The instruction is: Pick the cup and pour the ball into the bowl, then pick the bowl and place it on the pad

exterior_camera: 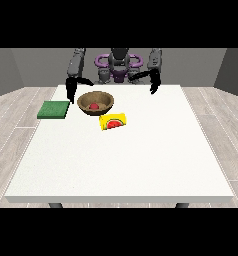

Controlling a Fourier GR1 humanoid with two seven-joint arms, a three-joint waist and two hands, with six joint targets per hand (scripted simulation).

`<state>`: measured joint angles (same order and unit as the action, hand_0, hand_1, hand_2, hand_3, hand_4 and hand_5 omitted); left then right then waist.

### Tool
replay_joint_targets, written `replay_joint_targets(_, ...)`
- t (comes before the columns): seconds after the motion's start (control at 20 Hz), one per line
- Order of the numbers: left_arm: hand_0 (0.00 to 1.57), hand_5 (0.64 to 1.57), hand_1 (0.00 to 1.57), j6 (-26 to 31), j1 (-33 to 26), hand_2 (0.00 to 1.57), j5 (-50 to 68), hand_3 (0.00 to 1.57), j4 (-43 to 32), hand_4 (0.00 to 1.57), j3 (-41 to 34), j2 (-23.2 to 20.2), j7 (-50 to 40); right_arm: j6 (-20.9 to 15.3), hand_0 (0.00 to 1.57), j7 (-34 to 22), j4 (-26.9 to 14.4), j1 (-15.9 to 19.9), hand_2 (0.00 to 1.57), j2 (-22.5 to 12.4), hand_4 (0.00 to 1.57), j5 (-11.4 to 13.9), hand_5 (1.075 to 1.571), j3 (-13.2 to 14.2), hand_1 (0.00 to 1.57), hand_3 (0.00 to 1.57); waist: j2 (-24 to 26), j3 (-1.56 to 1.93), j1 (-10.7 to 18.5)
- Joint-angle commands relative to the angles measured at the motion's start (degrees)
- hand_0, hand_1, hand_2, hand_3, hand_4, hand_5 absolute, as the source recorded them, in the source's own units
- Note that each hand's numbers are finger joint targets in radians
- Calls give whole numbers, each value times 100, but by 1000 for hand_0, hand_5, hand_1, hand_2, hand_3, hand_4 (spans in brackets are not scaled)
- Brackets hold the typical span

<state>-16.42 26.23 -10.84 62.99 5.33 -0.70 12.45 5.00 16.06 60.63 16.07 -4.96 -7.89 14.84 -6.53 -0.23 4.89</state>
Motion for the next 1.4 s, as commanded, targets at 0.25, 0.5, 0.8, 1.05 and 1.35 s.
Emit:
replay_joint_targets(0.25, 0, 1565, 0, 1020, -143, 0, 656, 0, 455, 0, -497, -562, 179, -134, 0, 470, -1219, 699, 0, -326, 259, -178, 1567, 371, 0, 0, -227, 26, 199)
replay_joint_targets(0.5, 0, 1565, 0, 996, -660, 0, 497, 0, 636, 0, -485, -543, 216, -252, 0, 562, -1756, 731, 0, -212, 194, -64, 1561, 95, 0, 0, 142, 24, 16)
replay_joint_targets(0.8, 0, 1566, 0, 1076, -202, 0, 451, 0, 1089, 0, -415, -530, 82, -116, 0, 1461, -2678, 1213, 0, -371, 142, -211, 1564, 400, 0, 0, -567, 27, 307)
replay_joint_targets(1.05, 0, 1566, 0, 1209, -117, 0, 598, 0, 1105, 0, -656, -755, -97, -518, 0, 786, -2876, 1070, 0, -33, 464, -451, 1547, 544, 0, 0, -490, 27, 210)
replay_joint_targets(1.35, 0, 1549, 0, 1496, -137, 0, 657, 0, 1324, 568, -416, -695, 11, -2411, 1571, 756, -3051, 552, 1571, -559, 920, 993, 1536, -104, 1571, 1570, -726, 0, 889)
